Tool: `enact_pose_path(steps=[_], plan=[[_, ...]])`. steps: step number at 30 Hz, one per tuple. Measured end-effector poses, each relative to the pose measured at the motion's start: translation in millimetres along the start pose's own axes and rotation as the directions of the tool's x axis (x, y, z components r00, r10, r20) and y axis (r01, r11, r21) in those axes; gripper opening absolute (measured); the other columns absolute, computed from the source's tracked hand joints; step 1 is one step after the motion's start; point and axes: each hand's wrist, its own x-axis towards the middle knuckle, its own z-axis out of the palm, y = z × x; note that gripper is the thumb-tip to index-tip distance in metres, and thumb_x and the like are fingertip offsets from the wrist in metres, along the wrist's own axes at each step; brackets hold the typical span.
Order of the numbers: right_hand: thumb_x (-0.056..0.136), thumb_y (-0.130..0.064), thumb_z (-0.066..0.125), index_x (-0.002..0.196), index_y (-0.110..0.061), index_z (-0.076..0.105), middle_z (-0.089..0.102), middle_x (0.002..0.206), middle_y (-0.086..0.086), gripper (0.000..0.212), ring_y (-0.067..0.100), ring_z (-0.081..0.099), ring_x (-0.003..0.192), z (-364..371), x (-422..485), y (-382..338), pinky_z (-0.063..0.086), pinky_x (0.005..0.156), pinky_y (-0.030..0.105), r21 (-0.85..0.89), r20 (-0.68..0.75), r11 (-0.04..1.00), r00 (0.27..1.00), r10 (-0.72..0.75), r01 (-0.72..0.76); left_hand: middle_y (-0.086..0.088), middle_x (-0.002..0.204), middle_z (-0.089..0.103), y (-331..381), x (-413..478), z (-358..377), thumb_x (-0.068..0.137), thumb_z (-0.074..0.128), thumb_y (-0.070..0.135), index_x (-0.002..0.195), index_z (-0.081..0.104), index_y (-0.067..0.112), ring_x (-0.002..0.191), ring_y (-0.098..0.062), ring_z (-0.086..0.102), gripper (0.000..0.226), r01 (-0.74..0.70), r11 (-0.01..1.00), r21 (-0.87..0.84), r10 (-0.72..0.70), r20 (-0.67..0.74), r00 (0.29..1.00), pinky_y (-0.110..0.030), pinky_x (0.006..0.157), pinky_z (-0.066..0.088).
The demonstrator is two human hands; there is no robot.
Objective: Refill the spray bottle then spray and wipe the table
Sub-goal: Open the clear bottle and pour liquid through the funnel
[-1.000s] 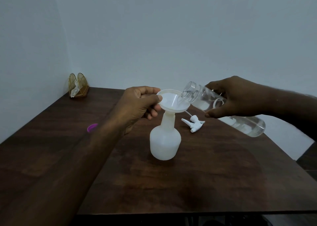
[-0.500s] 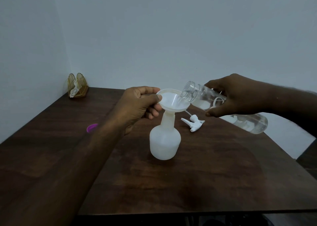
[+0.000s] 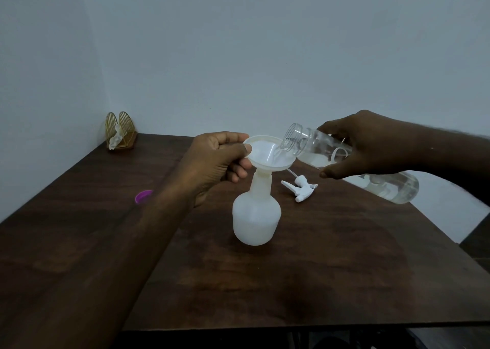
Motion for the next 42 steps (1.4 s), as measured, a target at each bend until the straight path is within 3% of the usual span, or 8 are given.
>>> enact_pose_path(steps=[7,10,14,23,26,29,34,42], plan=[[0.065,-0.050,0.080,0.081,-0.040,0.056,0.064,0.066,-0.014,0.030,-0.005,0.059,0.064,0.4,-0.1,2.0,0.039,0.051,0.015,-0.016,0.001,1.000,1.000,-0.026,0.027,-0.008,0.062,0.068,0.6,0.3,1.9,0.090,0.065,0.009,0.109,0.067,0.007,0.046,-0.012,0.059,0.019,0.005,1.000,-0.001,-0.005,-0.002,1.000,-0.020,0.042,0.045],[0.065,-0.050,0.079,0.077,-0.043,0.049,0.063,0.063,-0.016,0.033,-0.006,0.058,0.062,0.3,-0.7,-0.3,0.038,0.053,0.020,-0.020,0.004,0.999,0.999,-0.038,0.038,-0.007,0.061,0.068,0.6,-0.6,1.6,0.090,0.065,0.010,0.109,0.067,0.008,0.046,-0.012,0.059,0.019,0.001,1.000,0.002,-0.001,0.001,1.000,-0.019,0.042,0.046],[0.068,-0.046,0.081,0.073,-0.045,0.045,0.059,0.067,-0.036,0.036,-0.008,0.057,0.060,-0.8,-2.0,-3.6,0.034,0.052,0.017,-0.026,0.013,0.998,0.999,-0.050,0.050,-0.008,0.061,0.068,0.0,-0.5,1.0,0.089,0.066,0.010,0.108,0.067,0.009,0.046,-0.012,0.059,0.019,-0.001,1.000,-0.002,0.001,0.002,1.000,-0.019,0.042,0.046],[0.068,-0.047,0.080,0.079,-0.041,0.049,0.059,0.071,-0.038,0.033,-0.009,0.058,0.064,-0.1,-1.1,-2.6,0.038,0.054,0.021,-0.028,0.013,0.998,0.998,-0.054,0.055,-0.007,0.062,0.068,-1.6,1.5,0.5,0.090,0.066,0.011,0.109,0.067,0.010,0.047,-0.012,0.060,0.019,-0.002,1.000,0.003,0.002,0.011,1.000,-0.020,0.042,0.046],[0.068,-0.046,0.081,0.080,-0.041,0.050,0.062,0.066,-0.028,0.034,-0.009,0.058,0.064,-0.7,-0.1,-2.8,0.039,0.054,0.021,-0.029,0.005,0.999,0.999,-0.042,0.042,-0.007,0.063,0.068,-1.8,2.1,-0.3,0.090,0.065,0.011,0.109,0.067,0.010,0.047,-0.012,0.060,0.019,0.001,1.000,0.005,-0.001,0.016,1.000,-0.020,0.042,0.046],[0.069,-0.045,0.081,0.090,-0.034,0.057,0.059,0.069,-0.039,0.033,-0.012,0.058,0.062,-1.2,-0.4,-4.1,0.041,0.056,0.023,-0.029,0.016,0.999,0.999,-0.038,0.038,-0.007,0.062,0.068,-1.8,2.1,-1.1,0.090,0.065,0.010,0.109,0.067,0.010,0.047,-0.012,0.060,0.019,0.000,1.000,0.002,0.000,0.015,1.000,-0.019,0.042,0.046],[0.065,-0.050,0.078,0.099,-0.025,0.063,0.066,0.070,-0.014,0.044,-0.007,0.059,0.065,-1.7,0.6,-2.2,0.050,0.060,0.028,-0.049,-0.004,0.999,1.000,-0.011,0.011,-0.007,0.062,0.067,-0.5,1.2,-0.4,0.090,0.065,0.010,0.108,0.067,0.010,0.047,-0.012,0.059,0.018,-0.001,1.000,0.001,0.001,0.015,1.000,-0.020,0.042,0.046],[0.065,-0.051,0.077,0.099,-0.028,0.062,0.066,0.075,-0.015,0.044,-0.007,0.060,0.065,-0.9,1.1,0.6,0.048,0.059,0.024,-0.049,-0.007,0.999,1.000,-0.018,0.018,-0.007,0.062,0.067,-1.3,0.4,1.1,0.091,0.064,0.010,0.109,0.066,0.009,0.047,-0.012,0.059,0.019,-0.002,1.000,-0.007,0.002,0.015,1.000,-0.020,0.042,0.046]])
